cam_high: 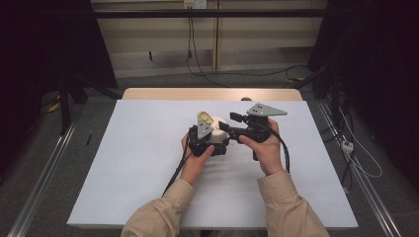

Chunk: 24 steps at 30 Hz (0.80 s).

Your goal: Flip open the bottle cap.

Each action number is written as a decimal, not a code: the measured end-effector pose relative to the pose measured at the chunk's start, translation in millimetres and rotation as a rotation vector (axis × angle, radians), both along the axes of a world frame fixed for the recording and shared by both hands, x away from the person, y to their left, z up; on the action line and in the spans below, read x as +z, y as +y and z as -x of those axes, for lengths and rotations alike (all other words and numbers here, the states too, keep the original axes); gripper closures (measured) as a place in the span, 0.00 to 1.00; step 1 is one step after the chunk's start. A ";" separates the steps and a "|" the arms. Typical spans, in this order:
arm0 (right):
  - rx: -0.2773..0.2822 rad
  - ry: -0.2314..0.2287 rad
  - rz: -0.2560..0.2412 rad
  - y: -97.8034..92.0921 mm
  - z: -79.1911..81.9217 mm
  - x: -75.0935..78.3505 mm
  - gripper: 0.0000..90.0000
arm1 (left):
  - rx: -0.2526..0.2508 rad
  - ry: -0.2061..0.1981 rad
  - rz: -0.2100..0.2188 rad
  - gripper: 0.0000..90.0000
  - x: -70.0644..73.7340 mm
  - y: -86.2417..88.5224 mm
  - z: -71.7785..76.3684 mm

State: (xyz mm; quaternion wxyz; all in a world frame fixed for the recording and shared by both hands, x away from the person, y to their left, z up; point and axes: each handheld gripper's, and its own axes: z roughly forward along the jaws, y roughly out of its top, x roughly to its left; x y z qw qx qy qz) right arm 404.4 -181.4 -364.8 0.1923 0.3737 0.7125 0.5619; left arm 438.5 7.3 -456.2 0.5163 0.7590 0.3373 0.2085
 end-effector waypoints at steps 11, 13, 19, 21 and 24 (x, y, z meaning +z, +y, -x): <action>-0.028 0.005 0.010 -12.5 12.3 -3.9 0.31 | 0.003 0.013 -0.016 0.05 -0.6 1.2 2.8; -0.031 0.015 0.002 -15.4 14.2 -5.1 0.29 | -0.002 0.017 -0.073 0.04 -2.1 1.0 4.3; -0.023 0.014 -0.004 -19.8 17.5 -8.4 0.25 | -0.020 0.020 -0.109 0.05 -1.7 8.5 11.3; -0.024 0.013 -0.007 -20.6 17.9 -9.3 0.24 | -0.025 0.032 -0.102 0.06 -2.4 11.2 12.9; -0.017 0.014 -0.008 -20.1 19.7 -9.9 0.24 | -0.035 0.032 -0.108 0.06 -0.7 15.9 16.4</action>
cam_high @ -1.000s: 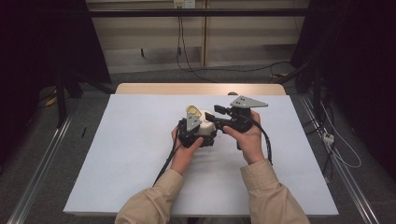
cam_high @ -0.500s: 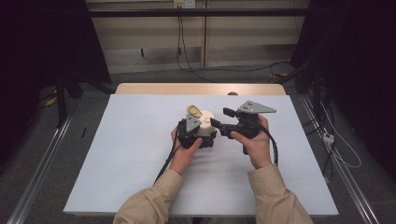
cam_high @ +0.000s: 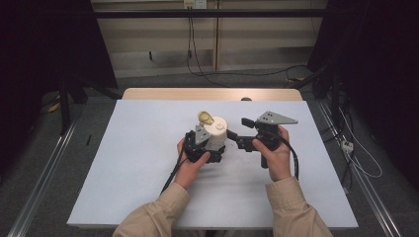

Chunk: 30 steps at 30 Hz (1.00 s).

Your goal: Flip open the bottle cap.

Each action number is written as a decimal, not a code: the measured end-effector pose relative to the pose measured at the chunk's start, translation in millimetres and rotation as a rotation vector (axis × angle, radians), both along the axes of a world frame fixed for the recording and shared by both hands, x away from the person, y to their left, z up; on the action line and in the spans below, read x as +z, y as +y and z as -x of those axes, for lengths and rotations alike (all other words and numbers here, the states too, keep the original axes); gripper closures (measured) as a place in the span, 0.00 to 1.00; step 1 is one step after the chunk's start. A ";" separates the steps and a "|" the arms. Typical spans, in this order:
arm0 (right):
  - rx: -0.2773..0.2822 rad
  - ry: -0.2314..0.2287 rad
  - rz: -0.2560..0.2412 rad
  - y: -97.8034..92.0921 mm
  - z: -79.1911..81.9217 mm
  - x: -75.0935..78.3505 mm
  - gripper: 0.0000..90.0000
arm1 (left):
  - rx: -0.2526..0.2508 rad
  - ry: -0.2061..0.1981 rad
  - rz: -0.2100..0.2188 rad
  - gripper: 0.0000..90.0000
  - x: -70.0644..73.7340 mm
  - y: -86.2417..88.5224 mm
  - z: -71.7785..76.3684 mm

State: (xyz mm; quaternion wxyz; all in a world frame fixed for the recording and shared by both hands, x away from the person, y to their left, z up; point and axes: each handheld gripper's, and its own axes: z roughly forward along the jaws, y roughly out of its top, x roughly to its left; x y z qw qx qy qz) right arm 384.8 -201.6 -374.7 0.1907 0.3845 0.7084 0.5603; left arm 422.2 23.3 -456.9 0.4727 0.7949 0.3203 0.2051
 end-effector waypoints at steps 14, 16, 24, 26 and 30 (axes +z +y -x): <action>0.012 0.005 0.055 0.4 11.5 -12.5 0.21 | -0.049 0.019 0.053 0.06 16.0 35.9 18.2; 0.012 0.013 0.063 -0.6 15.1 -15.4 0.20 | -0.055 0.020 0.056 0.06 17.7 43.4 21.2; -0.017 0.026 0.074 -10.2 31.5 -28.9 0.18 | -0.059 0.038 0.059 0.06 17.5 78.4 31.8; -0.016 0.035 0.074 -11.6 33.7 -31.6 0.17 | -0.046 0.042 0.065 0.06 16.1 88.6 33.0; -0.006 0.049 0.088 -11.0 37.1 -36.6 0.16 | -0.015 0.053 0.081 0.06 15.7 105.9 34.1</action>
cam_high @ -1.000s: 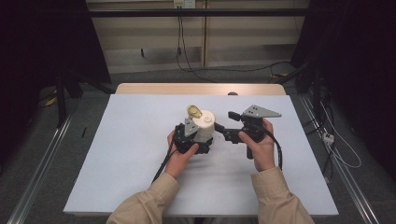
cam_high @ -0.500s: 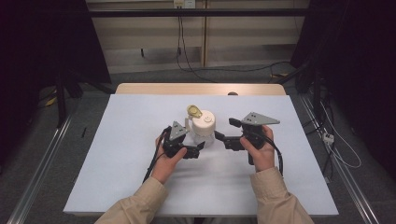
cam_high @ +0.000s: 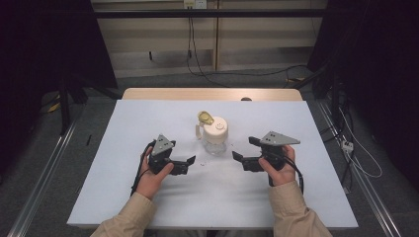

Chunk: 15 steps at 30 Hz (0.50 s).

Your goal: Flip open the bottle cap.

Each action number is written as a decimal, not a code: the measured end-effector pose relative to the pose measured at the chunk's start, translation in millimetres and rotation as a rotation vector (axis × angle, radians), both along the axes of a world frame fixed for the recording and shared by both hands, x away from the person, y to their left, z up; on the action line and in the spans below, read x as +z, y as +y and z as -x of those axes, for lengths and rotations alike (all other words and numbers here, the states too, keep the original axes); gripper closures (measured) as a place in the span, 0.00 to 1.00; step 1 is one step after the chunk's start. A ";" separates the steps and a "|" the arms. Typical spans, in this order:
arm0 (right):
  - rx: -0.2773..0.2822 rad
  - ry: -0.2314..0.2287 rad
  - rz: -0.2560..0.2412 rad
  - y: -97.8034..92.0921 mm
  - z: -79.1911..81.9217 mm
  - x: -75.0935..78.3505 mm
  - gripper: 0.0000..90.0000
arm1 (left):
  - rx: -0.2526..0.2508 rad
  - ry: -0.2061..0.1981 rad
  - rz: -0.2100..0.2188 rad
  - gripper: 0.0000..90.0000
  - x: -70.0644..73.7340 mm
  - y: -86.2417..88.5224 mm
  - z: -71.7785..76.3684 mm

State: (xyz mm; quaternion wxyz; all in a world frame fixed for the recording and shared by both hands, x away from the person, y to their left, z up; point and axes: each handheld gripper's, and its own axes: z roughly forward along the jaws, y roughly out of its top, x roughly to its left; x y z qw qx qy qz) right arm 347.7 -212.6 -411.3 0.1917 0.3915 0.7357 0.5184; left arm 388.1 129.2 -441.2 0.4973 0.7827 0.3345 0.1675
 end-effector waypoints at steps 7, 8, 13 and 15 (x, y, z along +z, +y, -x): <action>0.006 0.002 0.020 -2.5 10.1 -6.1 0.15 | 0.024 -0.011 0.008 0.06 1.8 18.0 3.5; 0.002 0.005 0.020 -3.6 11.8 -7.5 0.15 | 0.023 -0.013 0.005 0.06 2.1 20.1 4.0; -0.006 0.008 0.037 -10.4 21.4 -13.4 0.15 | 0.012 -0.015 0.005 0.06 2.9 27.1 8.4; -0.013 0.006 0.049 -14.7 25.6 -15.8 0.14 | 0.003 -0.022 -0.008 0.06 2.4 30.1 9.8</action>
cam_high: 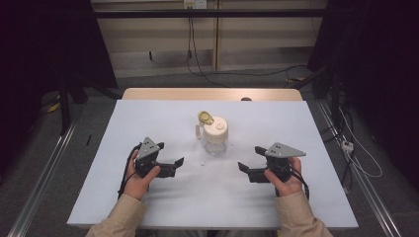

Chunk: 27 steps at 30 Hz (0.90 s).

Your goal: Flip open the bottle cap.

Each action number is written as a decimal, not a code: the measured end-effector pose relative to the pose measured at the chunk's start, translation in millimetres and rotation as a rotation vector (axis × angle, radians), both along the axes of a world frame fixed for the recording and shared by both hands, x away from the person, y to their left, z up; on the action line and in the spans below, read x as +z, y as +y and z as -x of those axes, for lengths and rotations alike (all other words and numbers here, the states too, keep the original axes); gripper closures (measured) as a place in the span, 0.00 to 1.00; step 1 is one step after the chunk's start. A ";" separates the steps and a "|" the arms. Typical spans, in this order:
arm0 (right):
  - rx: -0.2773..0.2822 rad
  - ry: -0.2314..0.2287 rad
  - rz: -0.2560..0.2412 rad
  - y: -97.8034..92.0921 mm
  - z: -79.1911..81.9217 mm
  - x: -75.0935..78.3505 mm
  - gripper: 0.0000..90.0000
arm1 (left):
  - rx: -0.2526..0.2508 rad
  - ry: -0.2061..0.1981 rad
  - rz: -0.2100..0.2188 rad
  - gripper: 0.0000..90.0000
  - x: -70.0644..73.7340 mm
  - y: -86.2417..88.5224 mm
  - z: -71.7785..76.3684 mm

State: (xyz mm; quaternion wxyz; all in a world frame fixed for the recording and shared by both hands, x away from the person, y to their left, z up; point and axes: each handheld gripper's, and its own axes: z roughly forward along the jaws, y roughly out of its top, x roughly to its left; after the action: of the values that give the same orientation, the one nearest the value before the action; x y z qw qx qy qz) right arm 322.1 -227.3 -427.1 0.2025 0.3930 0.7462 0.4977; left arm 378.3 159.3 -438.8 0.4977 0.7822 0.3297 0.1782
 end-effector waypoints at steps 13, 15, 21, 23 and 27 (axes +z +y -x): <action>-0.014 0.010 0.017 -18.8 20.6 -12.5 0.14 | 0.016 0.004 0.014 0.06 0.7 16.8 7.5; -0.016 0.020 0.028 -20.5 23.1 -15.5 0.14 | 0.014 0.004 0.013 0.06 0.4 18.3 9.0; -0.022 0.016 0.030 -26.2 26.8 -16.9 0.14 | -0.003 0.005 0.005 0.06 0.0 21.4 13.1; -0.025 0.014 0.029 -27.4 27.3 -17.0 0.14 | -0.006 -0.001 -0.002 0.06 0.4 23.1 14.1; -0.039 0.020 0.032 -33.2 29.3 -19.0 0.14 | 0.001 -0.001 0.000 0.06 0.7 28.2 15.8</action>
State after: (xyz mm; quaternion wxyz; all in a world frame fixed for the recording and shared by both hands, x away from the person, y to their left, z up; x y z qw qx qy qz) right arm 292.7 -260.5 -446.1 0.2111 0.4093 0.7482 0.4776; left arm 362.5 187.5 -438.1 0.4978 0.7820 0.3298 0.1787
